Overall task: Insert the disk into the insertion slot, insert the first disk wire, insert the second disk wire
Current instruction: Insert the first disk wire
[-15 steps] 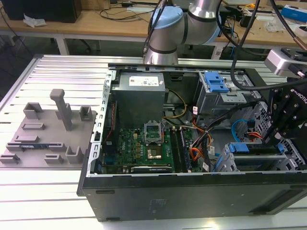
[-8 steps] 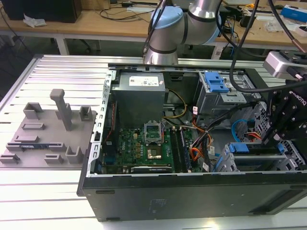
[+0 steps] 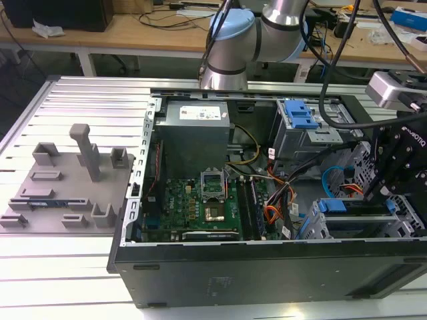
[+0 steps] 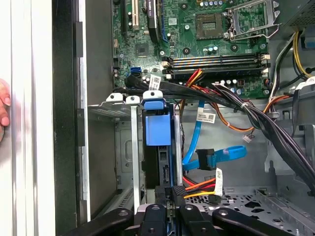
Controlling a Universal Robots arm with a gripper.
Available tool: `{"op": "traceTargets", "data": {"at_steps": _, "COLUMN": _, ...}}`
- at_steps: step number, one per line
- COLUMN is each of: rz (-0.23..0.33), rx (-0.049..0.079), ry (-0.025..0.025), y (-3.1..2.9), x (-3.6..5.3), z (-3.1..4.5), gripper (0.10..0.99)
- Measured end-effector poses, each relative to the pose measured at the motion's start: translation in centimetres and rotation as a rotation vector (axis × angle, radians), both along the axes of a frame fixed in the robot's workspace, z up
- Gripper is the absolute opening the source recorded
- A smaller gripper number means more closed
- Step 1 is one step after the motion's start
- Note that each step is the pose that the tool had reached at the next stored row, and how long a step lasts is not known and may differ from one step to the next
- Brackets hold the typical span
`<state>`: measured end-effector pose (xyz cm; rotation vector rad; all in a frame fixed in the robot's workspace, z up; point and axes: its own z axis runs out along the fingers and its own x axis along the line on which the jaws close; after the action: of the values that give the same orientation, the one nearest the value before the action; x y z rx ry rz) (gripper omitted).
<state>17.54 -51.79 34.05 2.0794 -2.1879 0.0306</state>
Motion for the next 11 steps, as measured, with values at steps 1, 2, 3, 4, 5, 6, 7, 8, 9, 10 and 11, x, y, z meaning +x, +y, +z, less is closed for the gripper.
{"op": "traceTargets", "data": {"at_steps": 1, "rz": 0.000, "rx": 0.000, "ry": 0.0000, "y": 0.03, "x": 0.00, "z": 0.06, "gripper": 0.165}}
{"op": "traceTargets", "data": {"at_steps": 2, "rz": 0.000, "rx": -0.002, "ry": 0.0000, "y": 0.06, "x": 0.01, "z": 0.16, "gripper": 0.165}}
{"op": "traceTargets", "data": {"at_steps": 3, "rz": 0.000, "rx": -0.004, "ry": -0.0001, "y": 0.12, "x": 0.00, "z": 0.29, "gripper": 0.165}}
{"op": "traceTargets", "data": {"at_steps": 4, "rz": 0.000, "rx": -0.007, "ry": -0.0001, "y": 0.22, "x": 0.01, "z": 0.58, "gripper": 0.165}}
{"op": "traceTargets", "data": {"at_steps": 5, "rz": 0.000, "rx": -0.010, "ry": 0.0000, "y": 0.28, "x": 0.01, "z": 0.73, "gripper": 0.165}}
{"op": "traceTargets", "data": {"at_steps": 6, "rz": 0.000, "rx": -0.010, "ry": 0.0000, "y": 0.28, "x": 0.01, "z": 0.74, "gripper": 0.165}}
{"op": "traceTargets", "data": {"at_steps": 7, "rz": 0.000, "rx": -0.010, "ry": 0.0000, "y": 0.28, "x": 0.01, "z": 0.74, "gripper": 0.165}}
{"op": "traceTargets", "data": {"at_steps": 8, "rz": 0.000, "rx": -0.010, "ry": 0.0000, "y": 0.28, "x": 0.01, "z": 0.73, "gripper": 0.165}}
{"op": "traceTargets", "data": {"at_steps": 9, "rz": 0.000, "rx": -0.010, "ry": 0.0000, "y": 0.29, "x": 0.01, "z": 0.72, "gripper": 0.165}}
{"op": "traceTargets", "data": {"at_steps": 10, "rz": 0.000, "rx": -0.010, "ry": -0.0001, "y": 0.29, "x": 0.01, "z": 0.69, "gripper": 0.165}}
{"op": "traceTargets", "data": {"at_steps": 11, "rz": 0.000, "rx": -0.010, "ry": 0.0000, "y": 0.29, "x": 0.01, "z": 0.62, "gripper": 0.165}}
